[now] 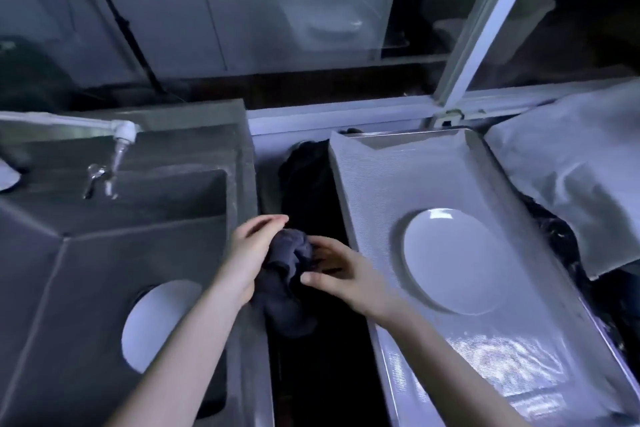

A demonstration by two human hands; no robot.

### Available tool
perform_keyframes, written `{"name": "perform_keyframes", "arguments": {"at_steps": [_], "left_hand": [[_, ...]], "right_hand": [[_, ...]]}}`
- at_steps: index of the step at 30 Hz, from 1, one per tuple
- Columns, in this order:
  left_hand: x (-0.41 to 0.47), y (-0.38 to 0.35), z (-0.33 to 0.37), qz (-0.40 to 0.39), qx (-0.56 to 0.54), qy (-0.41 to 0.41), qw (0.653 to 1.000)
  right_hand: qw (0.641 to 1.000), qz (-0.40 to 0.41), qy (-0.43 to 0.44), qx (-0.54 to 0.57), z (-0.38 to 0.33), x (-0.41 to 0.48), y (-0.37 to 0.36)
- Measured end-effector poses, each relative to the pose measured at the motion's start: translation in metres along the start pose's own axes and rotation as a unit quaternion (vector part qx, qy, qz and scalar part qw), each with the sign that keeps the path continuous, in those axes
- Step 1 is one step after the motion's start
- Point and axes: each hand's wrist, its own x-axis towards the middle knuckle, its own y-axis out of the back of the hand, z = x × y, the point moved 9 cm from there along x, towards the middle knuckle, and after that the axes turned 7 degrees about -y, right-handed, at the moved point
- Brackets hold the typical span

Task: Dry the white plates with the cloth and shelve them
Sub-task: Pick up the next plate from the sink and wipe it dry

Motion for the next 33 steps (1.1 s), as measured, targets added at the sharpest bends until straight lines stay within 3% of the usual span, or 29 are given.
{"name": "perform_keyframes", "arguments": {"at_steps": [2, 5, 8, 10, 13, 18, 21, 23, 26, 28, 33], "left_hand": [[-0.001, 0.045, -0.001, 0.044, -0.086, 0.035, 0.995], [-0.005, 0.102, -0.005, 0.038, -0.211, 0.090, 0.973], [-0.002, 0.166, -0.007, 0.063, -0.246, 0.057, 0.965], [-0.003, 0.215, -0.005, 0.096, -0.212, 0.014, 0.972], [0.002, 0.273, -0.019, 0.067, -0.095, -0.026, 0.993], [0.013, 0.319, -0.086, -0.051, -0.134, 0.021, 0.989], [0.019, 0.358, -0.164, 0.059, -0.156, 0.206, 0.964], [0.022, 0.376, -0.214, 0.097, -0.140, 0.287, 0.943], [0.036, 0.409, -0.255, 0.152, -0.013, 0.279, 0.948], [0.050, 0.416, -0.270, 0.123, 0.082, 0.253, 0.956], [0.073, 0.409, -0.312, 0.095, 0.188, 0.261, 0.942]], "right_hand": [[0.998, -0.057, -0.001, 0.031, -0.004, 0.015, -0.051], [0.994, -0.107, -0.003, 0.005, -0.005, 0.037, -0.123], [0.995, -0.076, 0.012, -0.067, -0.012, 0.059, -0.182], [0.996, -0.033, 0.025, -0.080, -0.022, 0.074, -0.213], [0.999, -0.035, 0.008, -0.021, -0.032, 0.094, -0.265], [0.996, -0.067, -0.066, -0.005, -0.019, 0.131, -0.349], [0.985, -0.074, -0.157, 0.022, 0.018, 0.153, -0.373], [0.971, -0.022, -0.235, 0.036, 0.053, 0.169, -0.365], [0.944, 0.063, -0.315, -0.077, 0.116, 0.189, -0.330], [0.922, 0.081, -0.347, -0.154, 0.151, 0.196, -0.311], [0.885, 0.084, -0.379, -0.258, 0.213, 0.201, -0.295]]}}
